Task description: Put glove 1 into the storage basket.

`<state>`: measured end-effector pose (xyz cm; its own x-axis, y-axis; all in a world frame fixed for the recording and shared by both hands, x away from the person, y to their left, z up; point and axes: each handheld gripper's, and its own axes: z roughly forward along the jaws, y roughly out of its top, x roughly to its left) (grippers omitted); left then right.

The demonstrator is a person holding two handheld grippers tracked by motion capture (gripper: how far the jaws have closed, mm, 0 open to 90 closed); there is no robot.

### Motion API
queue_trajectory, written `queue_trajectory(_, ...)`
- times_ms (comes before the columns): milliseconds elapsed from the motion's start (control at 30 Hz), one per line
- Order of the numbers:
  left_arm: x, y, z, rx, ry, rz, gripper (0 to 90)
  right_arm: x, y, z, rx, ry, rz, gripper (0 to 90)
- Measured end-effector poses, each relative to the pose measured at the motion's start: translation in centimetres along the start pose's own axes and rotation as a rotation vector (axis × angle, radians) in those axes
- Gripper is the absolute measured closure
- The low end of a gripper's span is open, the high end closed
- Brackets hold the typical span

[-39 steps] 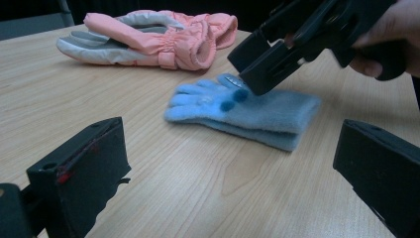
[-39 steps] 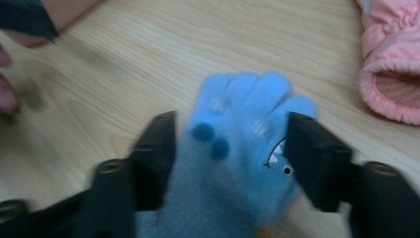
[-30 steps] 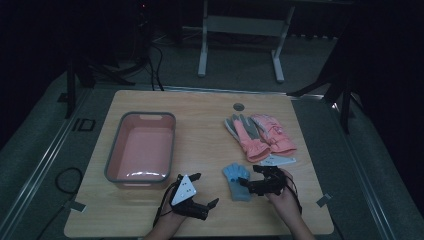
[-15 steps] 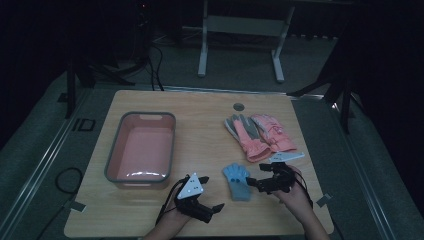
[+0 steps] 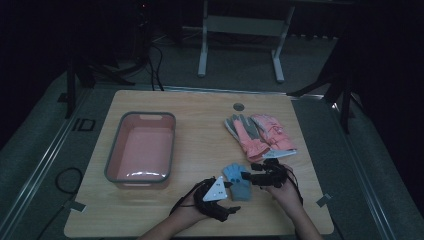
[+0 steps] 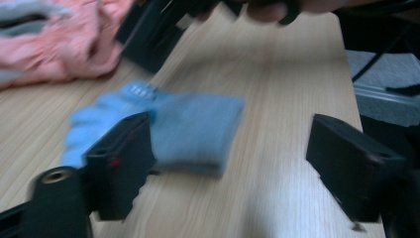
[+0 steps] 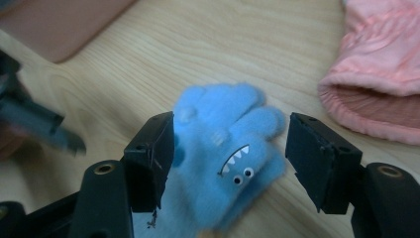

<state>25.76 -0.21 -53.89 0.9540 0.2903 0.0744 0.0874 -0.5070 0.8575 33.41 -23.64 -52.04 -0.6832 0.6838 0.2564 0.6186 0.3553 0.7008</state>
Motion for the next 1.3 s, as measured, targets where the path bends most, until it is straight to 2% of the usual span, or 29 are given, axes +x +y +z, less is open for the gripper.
queue_trajectory(67, 0.2, 0.2, 0.8, 0.026, -0.012, 0.044, 25.3, -0.2, -0.1, 0.9, 0.017, -0.012, 0.001, 35.4)
queue_trajectory(100, 0.2, 0.2, 1.2, 0.042, -0.006, 0.062, 26.4, -0.2, -0.1, 1.3, 0.024, -0.008, 0.014, 35.3)
queue_trajectory(200, 0.4, 0.2, 1.9, 0.073, -0.004, 0.112, 29.5, -0.2, -0.3, 2.4, 0.042, -0.036, 0.010, 33.2)
queue_trajectory(233, 0.5, 0.2, 2.1, 0.082, -0.012, 0.122, 30.0, -0.1, -0.4, 2.6, 0.045, -0.033, 0.007, 32.8)
queue_trajectory(367, 0.6, 0.3, 2.7, 0.128, -0.036, 0.165, 33.0, 0.3, -0.7, 3.3, 0.066, -0.078, -0.030, 30.2)
queue_trajectory(467, 0.6, 0.3, 3.2, 0.149, -0.030, 0.185, 37.1, 0.6, -0.8, 3.6, 0.068, -0.090, -0.045, 30.5)
queue_trajectory(600, 0.6, 0.2, 3.6, 0.164, -0.028, 0.177, 40.7, 1.0, -1.0, 3.7, 0.071, -0.106, -0.079, 34.6)
queue_trajectory(833, 0.7, -0.2, 3.8, 0.169, -0.014, 0.155, 47.7, 1.4, -0.9, 3.7, 0.087, -0.068, -0.107, 55.7)
queue_trajectory(967, 0.9, -0.3, 4.0, 0.171, 0.013, 0.141, 56.4, 1.4, -0.8, 3.9, 0.096, -0.015, -0.098, 69.7)
queue_trajectory(1033, 1.1, -0.2, 4.0, 0.174, 0.018, 0.135, 61.2, 1.2, -0.8, 4.0, 0.095, 0.004, -0.082, 73.7)
queue_trajectory(1100, 1.2, 0.0, 3.8, 0.173, 0.023, 0.125, 67.1, 1.2, -0.7, 4.0, 0.091, 0.005, -0.074, 75.6)
queue_trajectory(1133, 1.3, 0.2, 3.8, 0.169, 0.020, 0.100, 70.9, 1.1, -0.8, 4.0, 0.091, 0.008, -0.058, 76.3)
queue_trajectory(1167, 1.3, 0.2, 3.8, 0.169, 0.020, 0.100, 72.8, 1.1, -0.8, 3.9, 0.089, 0.008, -0.053, 76.8)
queue_trajectory(1267, 1.9, 0.6, 3.5, 0.181, -0.006, 0.061, 75.9, 1.0, -0.7, 3.7, 0.084, 0.011, -0.038, 78.2)
queue_trajectory(1300, 1.9, 0.6, 3.5, 0.181, -0.006, 0.061, 76.4, 1.0, -0.6, 3.6, 0.087, 0.013, -0.033, 78.5)
